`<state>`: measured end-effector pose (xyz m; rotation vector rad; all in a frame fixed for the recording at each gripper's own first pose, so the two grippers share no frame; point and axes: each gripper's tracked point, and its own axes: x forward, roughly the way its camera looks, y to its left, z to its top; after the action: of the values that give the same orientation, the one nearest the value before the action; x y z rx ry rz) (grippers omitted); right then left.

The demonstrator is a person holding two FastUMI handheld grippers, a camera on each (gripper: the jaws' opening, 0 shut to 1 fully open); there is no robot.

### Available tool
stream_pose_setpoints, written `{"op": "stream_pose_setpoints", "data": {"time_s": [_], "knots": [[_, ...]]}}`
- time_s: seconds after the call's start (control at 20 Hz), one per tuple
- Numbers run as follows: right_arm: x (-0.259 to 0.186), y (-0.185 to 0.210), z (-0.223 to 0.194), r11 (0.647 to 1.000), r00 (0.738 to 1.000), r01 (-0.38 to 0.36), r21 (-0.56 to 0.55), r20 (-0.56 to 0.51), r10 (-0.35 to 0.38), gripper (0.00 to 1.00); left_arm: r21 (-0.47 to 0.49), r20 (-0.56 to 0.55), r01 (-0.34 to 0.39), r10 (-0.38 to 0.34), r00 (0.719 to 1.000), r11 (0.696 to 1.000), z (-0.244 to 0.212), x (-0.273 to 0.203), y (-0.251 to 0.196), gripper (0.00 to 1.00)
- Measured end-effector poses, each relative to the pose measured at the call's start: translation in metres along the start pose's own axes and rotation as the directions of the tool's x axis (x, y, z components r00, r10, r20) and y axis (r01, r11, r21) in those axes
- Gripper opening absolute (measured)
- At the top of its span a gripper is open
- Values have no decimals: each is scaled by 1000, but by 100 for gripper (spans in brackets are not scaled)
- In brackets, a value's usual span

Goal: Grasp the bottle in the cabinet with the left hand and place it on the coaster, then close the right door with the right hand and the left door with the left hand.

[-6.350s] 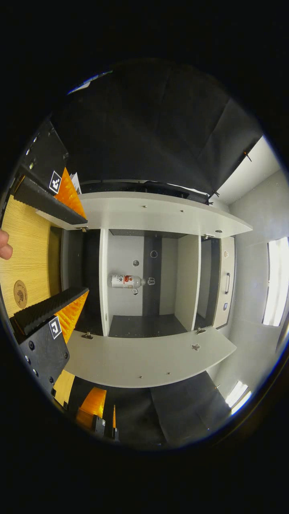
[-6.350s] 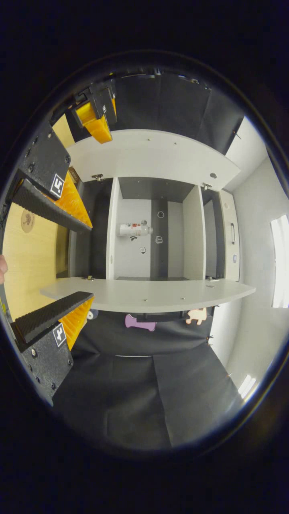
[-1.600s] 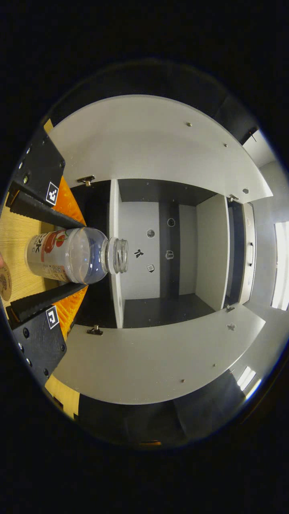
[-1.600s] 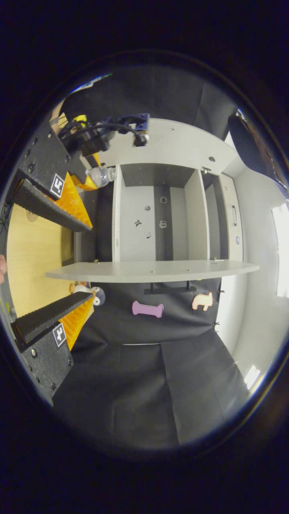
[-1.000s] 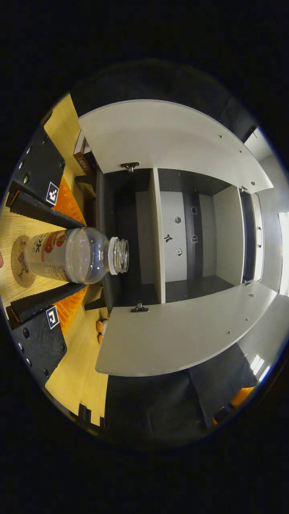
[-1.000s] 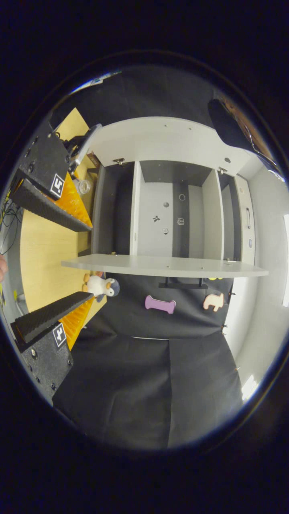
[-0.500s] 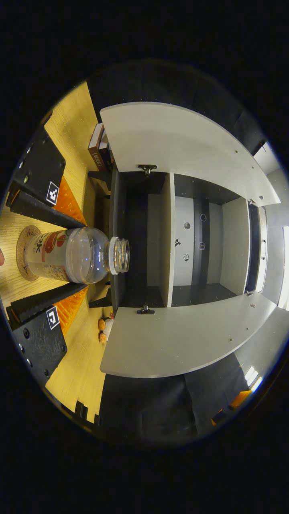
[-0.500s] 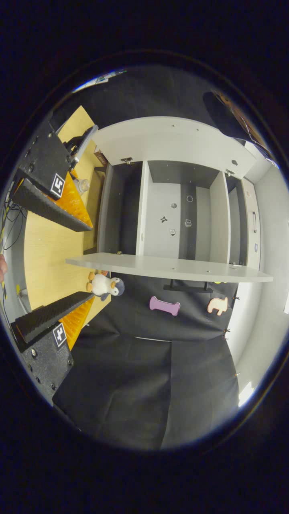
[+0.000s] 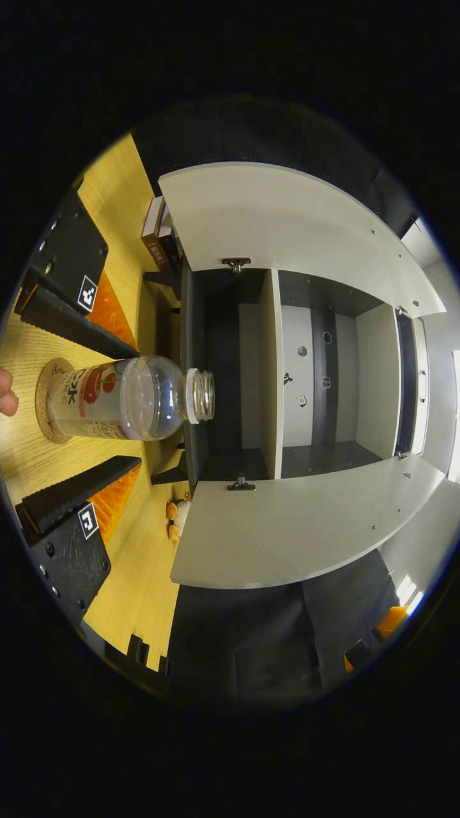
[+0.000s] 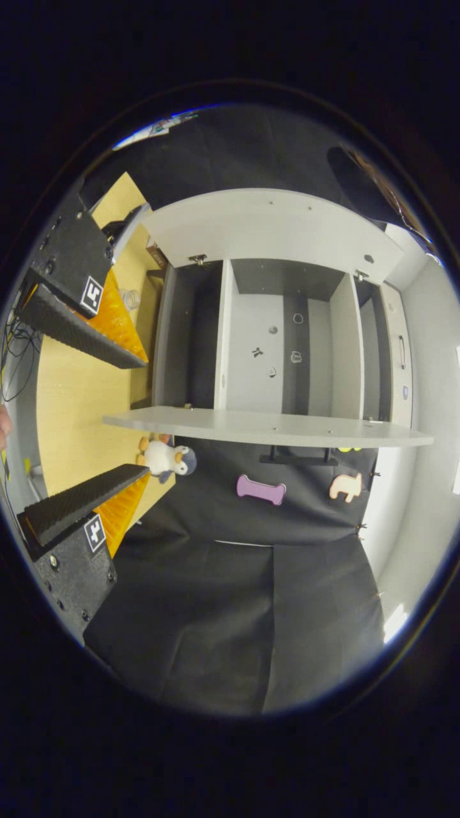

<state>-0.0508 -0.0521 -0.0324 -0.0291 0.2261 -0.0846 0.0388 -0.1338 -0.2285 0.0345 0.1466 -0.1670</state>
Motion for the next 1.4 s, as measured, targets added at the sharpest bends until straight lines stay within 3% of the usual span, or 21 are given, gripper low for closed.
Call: {"op": "stream_pose_setpoints", "data": {"time_s": [0.3,0.45,0.5,0.7,1.0,1.25,1.4], "knots": [[-2,-10,2,1000,999,12,24,31,-13,98,4,4,-1,1,1000,1000,29,-21,7,94],[0,-15,5,999,999,10,45,47,-12,98,-3,50,-12,12,999,1000,78,-37,22,94],[0,-17,7,998,999,7,55,54,-10,94,-3,54,-12,12,998,1000,94,-41,26,94],[6,-29,23,998,993,17,57,112,-24,98,-42,46,-1,3,999,999,148,-56,43,94],[25,-38,55,997,982,-15,72,188,1,98,-22,23,-87,87,996,996,201,-64,83,94],[62,-75,109,994,979,-21,106,205,-1,98,13,52,-94,93,994,995,224,-74,95,94],[88,-108,157,997,966,28,68,256,-44,98,10,59,-87,86,995,996,229,-81,95,94]]}}
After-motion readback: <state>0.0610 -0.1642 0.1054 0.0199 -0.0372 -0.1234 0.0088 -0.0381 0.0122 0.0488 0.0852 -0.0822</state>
